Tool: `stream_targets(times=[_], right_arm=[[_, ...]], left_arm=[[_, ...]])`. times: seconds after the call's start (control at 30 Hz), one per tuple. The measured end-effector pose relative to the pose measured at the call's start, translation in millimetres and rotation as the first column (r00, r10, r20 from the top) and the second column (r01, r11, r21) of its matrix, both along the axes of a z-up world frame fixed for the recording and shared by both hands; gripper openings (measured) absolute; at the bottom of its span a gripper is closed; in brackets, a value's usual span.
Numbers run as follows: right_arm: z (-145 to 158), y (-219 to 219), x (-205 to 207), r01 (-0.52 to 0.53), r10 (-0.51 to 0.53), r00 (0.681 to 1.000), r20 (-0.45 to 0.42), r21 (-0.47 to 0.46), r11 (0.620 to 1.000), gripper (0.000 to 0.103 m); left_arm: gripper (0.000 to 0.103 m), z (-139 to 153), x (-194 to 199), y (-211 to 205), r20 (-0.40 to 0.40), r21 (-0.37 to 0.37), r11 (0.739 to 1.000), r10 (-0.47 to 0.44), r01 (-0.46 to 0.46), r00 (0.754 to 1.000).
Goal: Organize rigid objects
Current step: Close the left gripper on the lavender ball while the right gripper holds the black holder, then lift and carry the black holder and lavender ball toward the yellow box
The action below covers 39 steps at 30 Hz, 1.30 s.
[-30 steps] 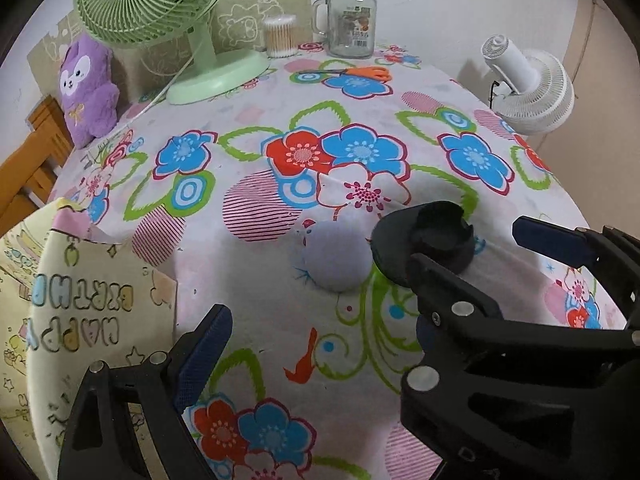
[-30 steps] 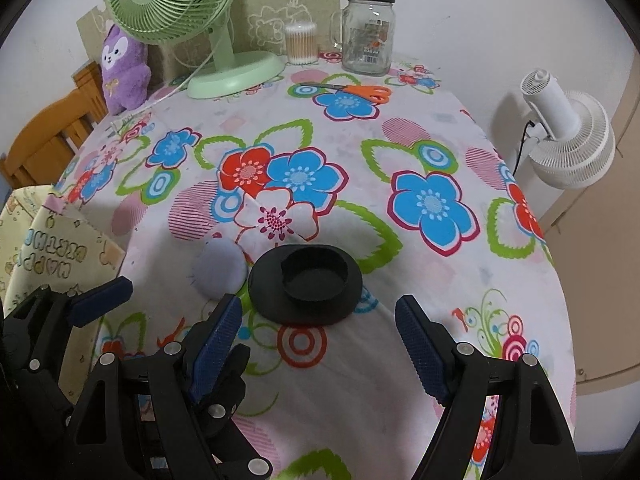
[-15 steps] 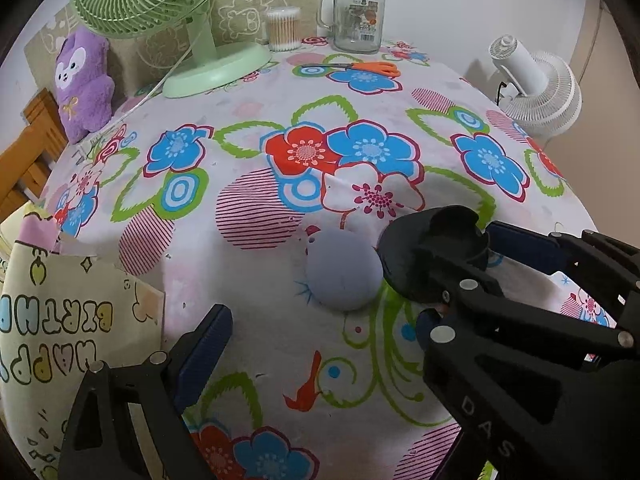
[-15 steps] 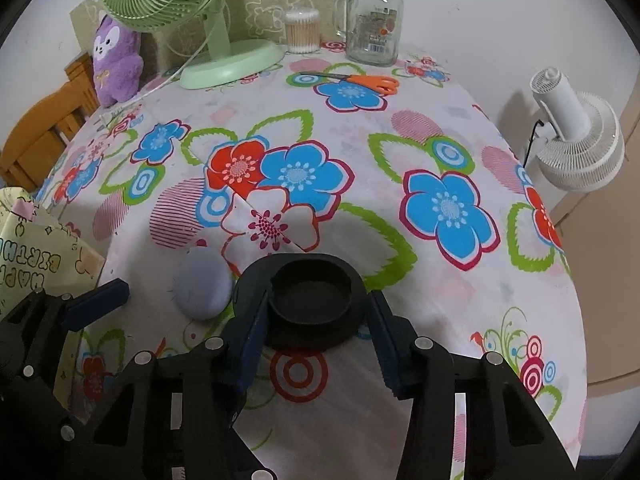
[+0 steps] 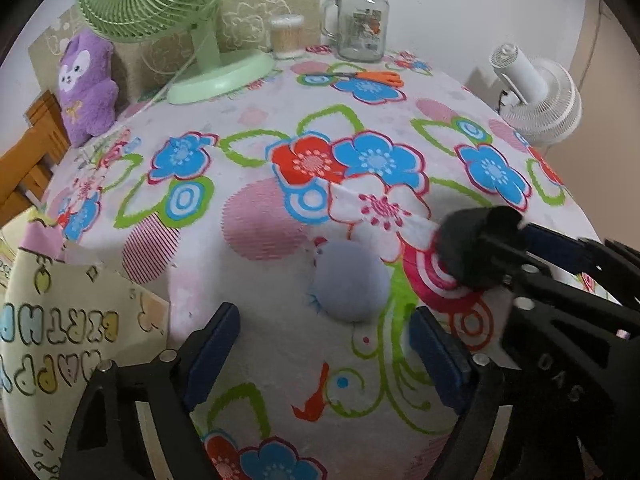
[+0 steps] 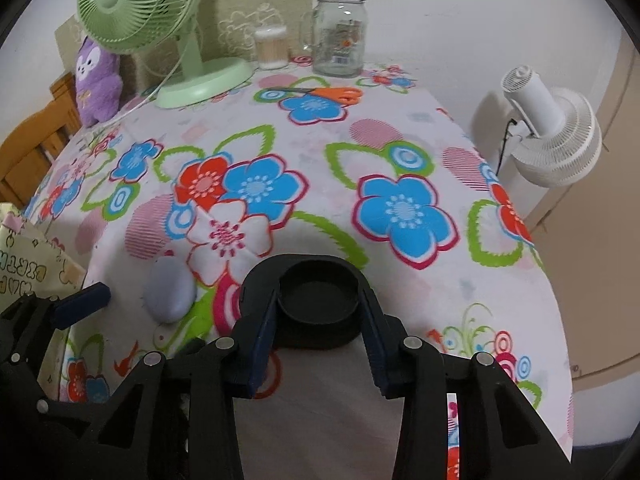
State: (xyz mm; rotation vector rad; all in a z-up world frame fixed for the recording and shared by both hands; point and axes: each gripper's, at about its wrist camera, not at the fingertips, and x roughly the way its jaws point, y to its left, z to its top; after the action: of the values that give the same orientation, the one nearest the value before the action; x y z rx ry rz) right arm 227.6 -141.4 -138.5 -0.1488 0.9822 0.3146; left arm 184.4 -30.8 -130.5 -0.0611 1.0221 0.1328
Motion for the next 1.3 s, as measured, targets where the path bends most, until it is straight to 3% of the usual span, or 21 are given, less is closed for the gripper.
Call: stream_targets(times=[0.3, 0.4, 0.47, 0.5, 1.3], right_arm=[[-2, -5, 5, 0.015, -0.014, 1.0, -0.014, 0.01, 1.0, 0.044], [-1, -5, 5, 0.022, -0.022, 1.0, -0.013, 0.015, 1.0, 0.044], [0, -6, 5, 0.027, -0.026, 1.0, -0.017, 0.024, 0.999, 0.044], [1, -7, 5, 0.028, -0.027, 0.999, -0.022, 0.027, 0.999, 0.044], [22, -14, -41, 0.051, -0.051, 0.998, -0.025, 0.025, 0.998, 0.044]], left_arm=[[0.074, 2, 7, -7, 0.032, 0.023, 1.0, -0.018, 0.018, 0.999], [0.061, 4, 9, -12, 0.035, 0.016, 0.999, -0.048, 0.048, 0.998], [0.042, 5, 10, -14, 0.026, -0.014, 0.997, -0.073, 0.074, 0.997], [0.04, 5, 10, -15, 0.025, -0.024, 0.996, -0.082, 0.083, 0.996], [0.04, 26, -33, -29, 0.028, -0.041, 0.989, -0.138, 0.139, 0.99]])
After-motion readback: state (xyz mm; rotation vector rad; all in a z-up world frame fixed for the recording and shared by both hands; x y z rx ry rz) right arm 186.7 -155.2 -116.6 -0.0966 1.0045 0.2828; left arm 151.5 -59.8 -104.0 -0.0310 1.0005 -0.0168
